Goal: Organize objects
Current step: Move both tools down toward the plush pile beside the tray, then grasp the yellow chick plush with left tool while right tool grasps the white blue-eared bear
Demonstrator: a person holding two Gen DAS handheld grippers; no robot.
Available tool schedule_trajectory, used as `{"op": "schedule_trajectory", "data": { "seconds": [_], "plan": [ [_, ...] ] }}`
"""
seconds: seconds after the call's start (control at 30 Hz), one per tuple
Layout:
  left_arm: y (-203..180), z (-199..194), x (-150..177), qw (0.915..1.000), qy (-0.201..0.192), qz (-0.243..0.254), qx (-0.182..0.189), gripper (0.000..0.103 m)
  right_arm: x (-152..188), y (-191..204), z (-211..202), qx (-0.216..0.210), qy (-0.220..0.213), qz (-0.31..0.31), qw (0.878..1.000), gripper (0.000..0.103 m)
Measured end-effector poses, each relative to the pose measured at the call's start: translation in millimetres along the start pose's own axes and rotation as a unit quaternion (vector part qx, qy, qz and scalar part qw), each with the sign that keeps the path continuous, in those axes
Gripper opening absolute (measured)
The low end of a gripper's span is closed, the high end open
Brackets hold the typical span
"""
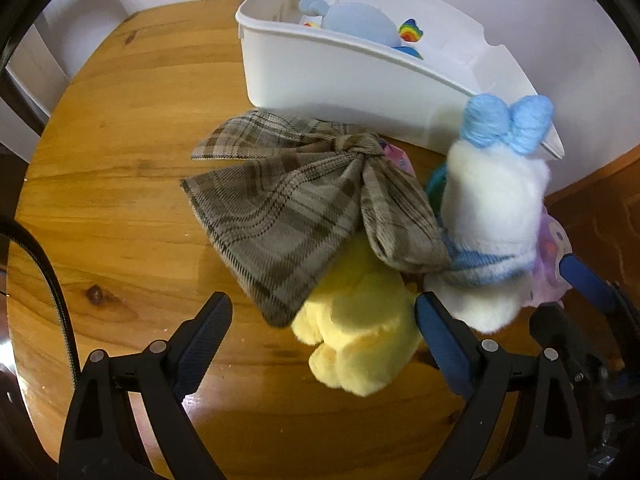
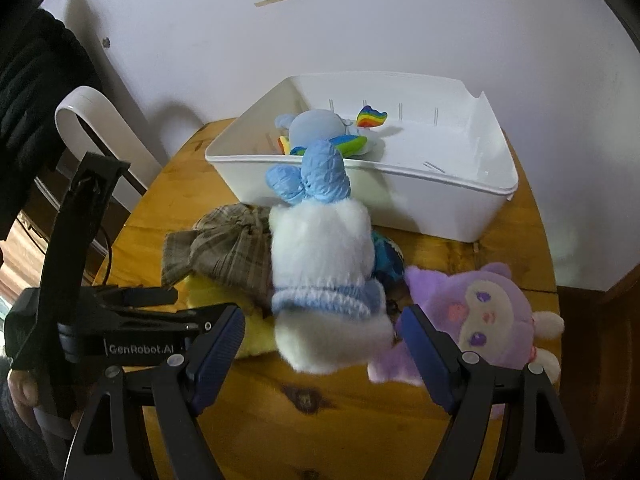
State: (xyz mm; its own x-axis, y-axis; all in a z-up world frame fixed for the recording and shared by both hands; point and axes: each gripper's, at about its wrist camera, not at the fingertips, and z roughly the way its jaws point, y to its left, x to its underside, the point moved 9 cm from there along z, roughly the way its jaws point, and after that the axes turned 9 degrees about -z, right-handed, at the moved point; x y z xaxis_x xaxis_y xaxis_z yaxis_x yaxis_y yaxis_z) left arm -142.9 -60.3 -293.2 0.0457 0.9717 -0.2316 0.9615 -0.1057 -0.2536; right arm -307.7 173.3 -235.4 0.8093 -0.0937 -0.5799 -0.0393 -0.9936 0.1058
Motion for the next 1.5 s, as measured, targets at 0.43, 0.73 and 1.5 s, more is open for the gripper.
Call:
{"op": "schedule_trajectory", "data": {
  "seconds": [0.43, 0.73, 1.5],
  "plan": [
    [14, 17, -2, 0.9991, 0.019, -0.038, 0.002, 0.094, 0, -1, 38, 0.01, 0.032, -0.018, 0.999, 0.08],
    [28, 23, -5, 0.9985, 0.005, -0.027, -0.048, 0.094, 8, -6, 61, -0.003, 0.055, -0.005, 0.998, 0.078],
    [41, 6, 32, 0.9845, -0.049, 0.048, -0.161, 0.053, 6, 12, 35, -0.019, 0.031, 0.005, 0.999, 0.063]
  ]
}}
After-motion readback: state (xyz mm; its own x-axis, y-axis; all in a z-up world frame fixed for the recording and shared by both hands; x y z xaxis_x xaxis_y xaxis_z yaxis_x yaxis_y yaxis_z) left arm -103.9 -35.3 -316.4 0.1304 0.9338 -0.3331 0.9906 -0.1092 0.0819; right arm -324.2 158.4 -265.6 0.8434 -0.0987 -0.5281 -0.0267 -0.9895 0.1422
